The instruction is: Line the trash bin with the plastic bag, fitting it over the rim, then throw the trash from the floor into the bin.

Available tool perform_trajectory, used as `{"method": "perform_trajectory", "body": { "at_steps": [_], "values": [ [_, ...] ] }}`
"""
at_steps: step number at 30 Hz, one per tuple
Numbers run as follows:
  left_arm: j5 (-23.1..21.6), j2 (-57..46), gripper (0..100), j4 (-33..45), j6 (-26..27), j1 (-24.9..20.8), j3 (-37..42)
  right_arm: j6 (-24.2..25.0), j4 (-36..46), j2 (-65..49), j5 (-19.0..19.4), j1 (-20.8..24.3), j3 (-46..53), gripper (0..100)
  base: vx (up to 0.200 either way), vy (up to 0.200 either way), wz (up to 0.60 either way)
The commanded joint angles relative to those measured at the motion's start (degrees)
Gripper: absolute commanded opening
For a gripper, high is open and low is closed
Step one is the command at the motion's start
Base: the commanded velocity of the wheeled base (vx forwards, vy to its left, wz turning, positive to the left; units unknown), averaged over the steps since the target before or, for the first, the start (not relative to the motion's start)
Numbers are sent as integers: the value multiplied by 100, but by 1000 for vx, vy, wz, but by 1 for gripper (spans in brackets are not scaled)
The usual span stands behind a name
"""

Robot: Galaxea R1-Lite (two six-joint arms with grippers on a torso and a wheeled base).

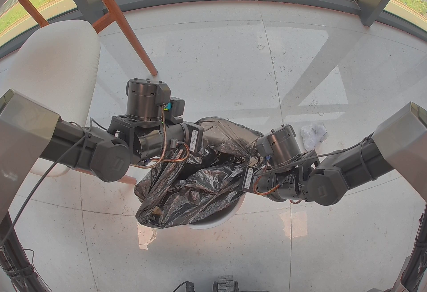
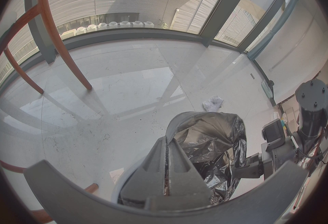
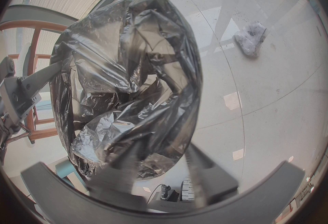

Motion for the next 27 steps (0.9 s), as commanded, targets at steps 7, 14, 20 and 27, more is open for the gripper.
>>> {"method": "perform_trajectory", "body": {
  "at_steps": [7,14,20,27],
  "values": [
    [8,-5,0,4,2,5,-12,-113,66,-78,2,7,-227,0,0,0,0],
    [-36,-14,0,22,10,111,-188,-149,189,-527,11,95,353,0,0,0,0],
    [-54,-23,0,74,10,251,-241,-166,181,-817,20,174,1100,0,0,0,0],
    [-168,12,0,118,19,533,-504,-254,128,-887,73,121,1592,0,0,0,0]
  ]
}}
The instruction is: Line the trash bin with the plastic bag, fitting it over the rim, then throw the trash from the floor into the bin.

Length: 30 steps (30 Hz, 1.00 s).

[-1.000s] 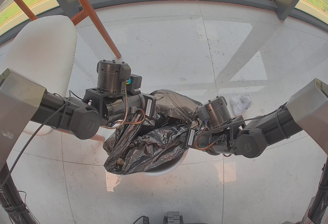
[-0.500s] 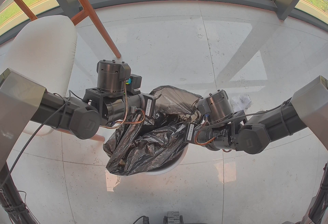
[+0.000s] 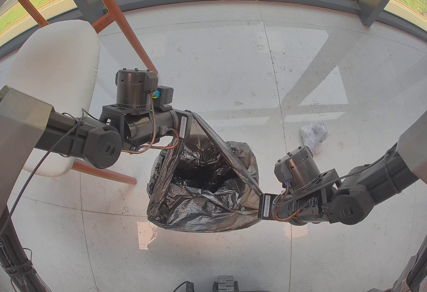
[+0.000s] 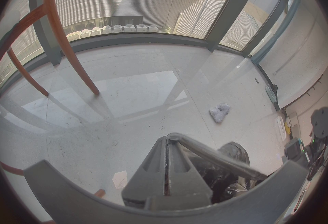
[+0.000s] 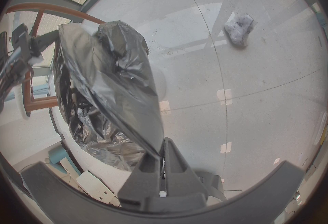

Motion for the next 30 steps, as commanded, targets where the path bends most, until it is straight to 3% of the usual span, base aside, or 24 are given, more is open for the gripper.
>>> {"method": "perform_trajectory", "body": {
  "at_steps": [1,19,20,25,30],
  "values": [
    [-41,26,0,30,2,242,-244,-28,8,-128,17,-34,199,0,0,0,0],
    [-50,210,0,74,-15,312,-367,-653,-36,188,17,-78,-92,0,0,0,0],
    [-50,210,0,74,-15,321,-367,-661,-36,206,8,-113,-92,100,0,0,0],
    [-50,175,0,135,-15,312,-385,-635,-36,144,-45,-262,-188,100,0,0,0],
    [-50,166,0,671,20,295,-534,-740,-36,-137,-54,-517,-206,100,0,0,0]
  ]
}}
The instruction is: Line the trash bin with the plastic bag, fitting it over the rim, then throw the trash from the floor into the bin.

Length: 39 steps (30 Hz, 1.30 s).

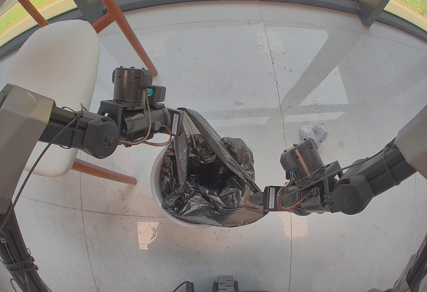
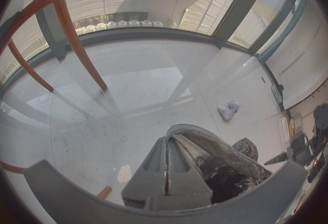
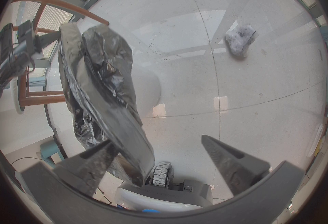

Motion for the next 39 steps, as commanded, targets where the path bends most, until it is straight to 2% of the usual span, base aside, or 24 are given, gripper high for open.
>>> {"method": "perform_trajectory", "body": {
  "at_steps": [1,14,15,18,23,24,26,32,36,39],
  "values": [
    [7,-26,0,229,32,-16,-148,-92,-8,-341,-10,-198,-39,100,0,0,0],
    [34,167,0,352,357,45,-288,-162,1,-1343,61,-286,75,100,0,0,0],
    [25,167,100,370,357,45,-297,-171,-8,-1343,61,-277,58,100,0,0,0],
    [16,176,100,335,322,37,-394,-382,-8,-1308,61,-260,14,100,0,0,0],
    [7,167,100,396,313,63,-508,-1428,-17,-1132,78,-286,22,100,0,0,0],
    [7,167,100,396,331,186,-517,-1700,-26,-1001,78,-295,-30,100,0,0,0],
    [-1,167,100,379,340,344,-561,-1911,-79,-886,78,-304,-180,100,0,0,0],
    [-10,-316,100,906,331,344,-455,-1920,-500,-596,78,-286,-637,100,0,0,0],
    [-98,-1090,100,1372,357,300,72,-1929,-500,-552,78,-277,-698,100,0,0,0],
    [-186,-1599,100,1504,296,72,687,-1929,-500,-517,69,-269,-681,100,0,0,0]
  ]
}}
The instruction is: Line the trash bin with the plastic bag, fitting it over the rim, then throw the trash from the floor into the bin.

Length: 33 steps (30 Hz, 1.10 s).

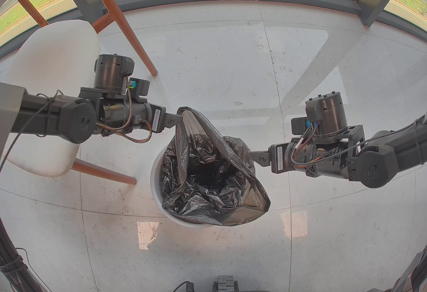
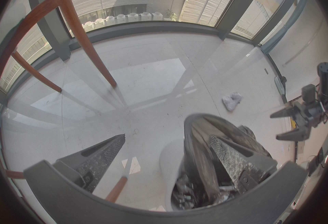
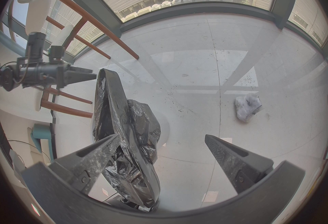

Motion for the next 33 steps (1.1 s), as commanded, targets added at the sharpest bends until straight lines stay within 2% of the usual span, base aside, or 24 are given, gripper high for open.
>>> {"method": "perform_trajectory", "body": {
  "at_steps": [1,7,12,19,26,33],
  "values": [
    [-92,-1144,100,302,-49,-297,945,-4,-32,213,-7,20,-69,100,0,0,0],
    [-65,-1188,100,196,-93,-570,1736,-4,-41,292,-25,38,-104,100,0,0,0],
    [-56,-1003,100,-296,-67,-746,2141,-4,-41,274,-34,47,-95,100,0,0,0],
    [5,-625,100,-542,-49,-965,2290,-4,-41,230,-60,29,-60,100,0,0,0],
    [163,-80,100,-1245,-49,-974,2290,-21,-41,230,-60,47,-77,100,0,0,0],
    [304,34,100,-1368,-49,-983,2448,-12,-41,221,-60,20,-86,100,0,0,0]
  ]
}}
